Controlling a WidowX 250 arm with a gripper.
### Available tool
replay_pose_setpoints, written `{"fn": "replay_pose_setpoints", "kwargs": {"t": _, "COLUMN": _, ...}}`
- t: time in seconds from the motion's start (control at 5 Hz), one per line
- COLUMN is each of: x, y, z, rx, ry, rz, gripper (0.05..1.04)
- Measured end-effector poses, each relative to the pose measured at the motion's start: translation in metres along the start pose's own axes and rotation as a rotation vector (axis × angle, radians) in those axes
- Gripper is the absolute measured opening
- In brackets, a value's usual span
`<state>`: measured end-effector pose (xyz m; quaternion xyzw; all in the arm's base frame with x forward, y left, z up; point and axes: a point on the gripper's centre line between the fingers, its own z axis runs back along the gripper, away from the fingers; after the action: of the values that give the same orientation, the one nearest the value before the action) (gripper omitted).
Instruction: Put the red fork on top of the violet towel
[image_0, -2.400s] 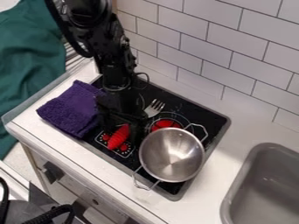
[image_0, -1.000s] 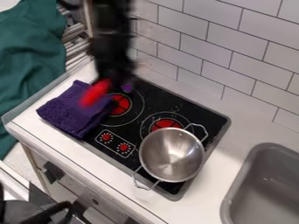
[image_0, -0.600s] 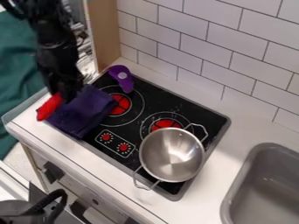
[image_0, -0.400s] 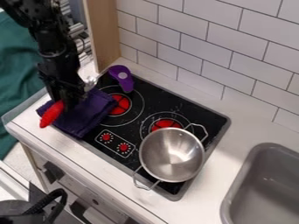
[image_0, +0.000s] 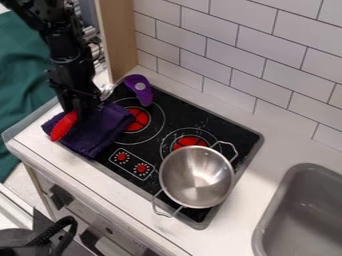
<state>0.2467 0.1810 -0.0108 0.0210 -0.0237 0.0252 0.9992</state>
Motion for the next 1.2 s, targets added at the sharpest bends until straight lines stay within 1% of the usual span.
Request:
{"fn": "replay_pose_setpoints", "kwargs": {"t": 0.2, "x": 0.005, "y": -0.002, "z": 0.0, "rx": 0.018, "ry": -0.004, "rz": -0.01, "gripper": 0.388}}
{"fn": "replay_pose_setpoints", "kwargs": {"t": 0.4, "x": 0.009, "y": -0.005, "z": 0.004, "rx": 0.017, "ry": 0.011, "rz": -0.022, "gripper": 0.694}}
{"fn": "replay_pose_setpoints", "kwargs": {"t": 0.6, "x": 0.013, "y": -0.014, "z": 0.014, "rx": 0.026, "ry": 0.016, "rz": -0.035, "gripper": 0.974}}
{"fn": "replay_pose_setpoints", "kwargs": {"t": 0.8, "x": 0.02, "y": -0.025, "z": 0.044, "rx": 0.049, "ry": -0.027, "rz": -0.043, "gripper": 1.005}}
{"fn": "replay_pose_setpoints", "kwargs": {"t": 1.0, "x": 0.021, "y": -0.044, "z": 0.056, "rx": 0.029, "ry": -0.034, "rz": -0.023, "gripper": 1.001}}
{"fn": "replay_pose_setpoints", "kwargs": {"t": 1.2, "x": 0.018, "y": -0.06, "z": 0.052, "rx": -0.004, "ry": -0.018, "rz": 0.012, "gripper": 1.001}}
